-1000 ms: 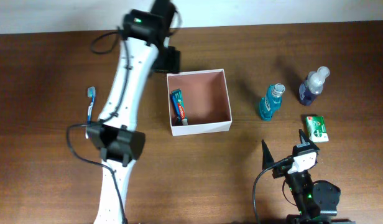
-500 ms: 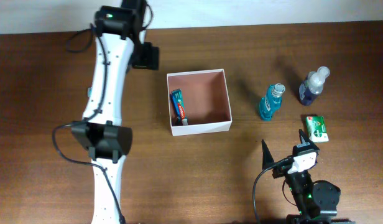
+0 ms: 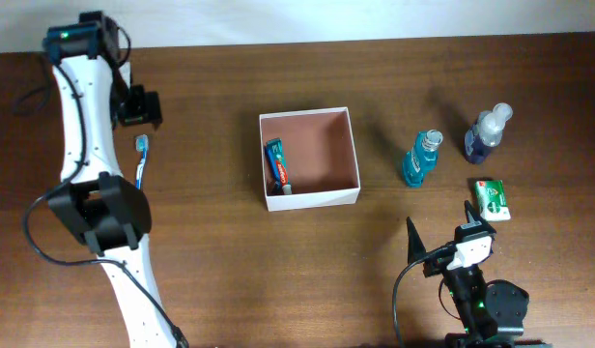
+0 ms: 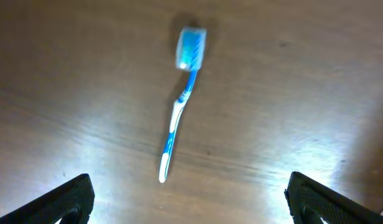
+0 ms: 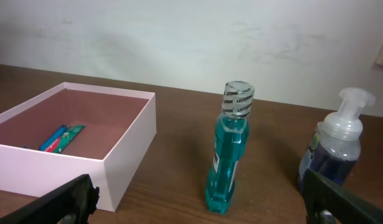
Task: Pack container
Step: 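Raise the left gripper and move it over the blue toothbrush, then lower the left gripper and close it on the toothbrush handle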
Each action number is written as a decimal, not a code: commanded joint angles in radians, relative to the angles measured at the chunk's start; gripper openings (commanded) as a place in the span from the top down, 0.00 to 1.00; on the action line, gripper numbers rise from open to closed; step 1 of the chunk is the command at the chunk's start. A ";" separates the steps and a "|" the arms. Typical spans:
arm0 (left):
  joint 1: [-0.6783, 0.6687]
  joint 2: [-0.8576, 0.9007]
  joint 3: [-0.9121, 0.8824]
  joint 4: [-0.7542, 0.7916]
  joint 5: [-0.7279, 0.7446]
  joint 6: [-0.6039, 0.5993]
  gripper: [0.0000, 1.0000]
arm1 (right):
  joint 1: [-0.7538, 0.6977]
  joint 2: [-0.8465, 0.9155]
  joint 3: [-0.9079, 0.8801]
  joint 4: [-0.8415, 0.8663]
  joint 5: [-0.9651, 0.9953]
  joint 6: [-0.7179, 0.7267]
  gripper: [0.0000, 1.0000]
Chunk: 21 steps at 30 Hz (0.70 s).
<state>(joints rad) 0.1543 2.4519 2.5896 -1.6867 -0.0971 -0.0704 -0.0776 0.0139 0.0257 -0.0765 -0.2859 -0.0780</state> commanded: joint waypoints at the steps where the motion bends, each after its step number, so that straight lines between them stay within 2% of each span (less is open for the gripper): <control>1: 0.019 -0.008 -0.045 0.000 0.034 0.042 0.01 | 0.004 -0.008 -0.010 0.002 0.009 0.003 0.01; 8: 0.021 -0.008 -0.146 0.043 0.062 0.104 0.01 | 0.004 -0.008 -0.010 0.002 0.009 0.003 0.02; 16: 0.043 -0.008 -0.311 0.172 0.090 0.182 0.01 | 0.004 -0.008 -0.010 0.002 0.009 0.003 0.02; 21: 0.080 -0.008 -0.381 0.230 0.188 0.257 0.01 | 0.004 -0.008 -0.010 0.002 0.009 0.003 0.02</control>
<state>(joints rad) 0.1982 2.4519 2.2398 -1.4715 0.0185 0.1173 -0.0776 0.0139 0.0257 -0.0765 -0.2855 -0.0784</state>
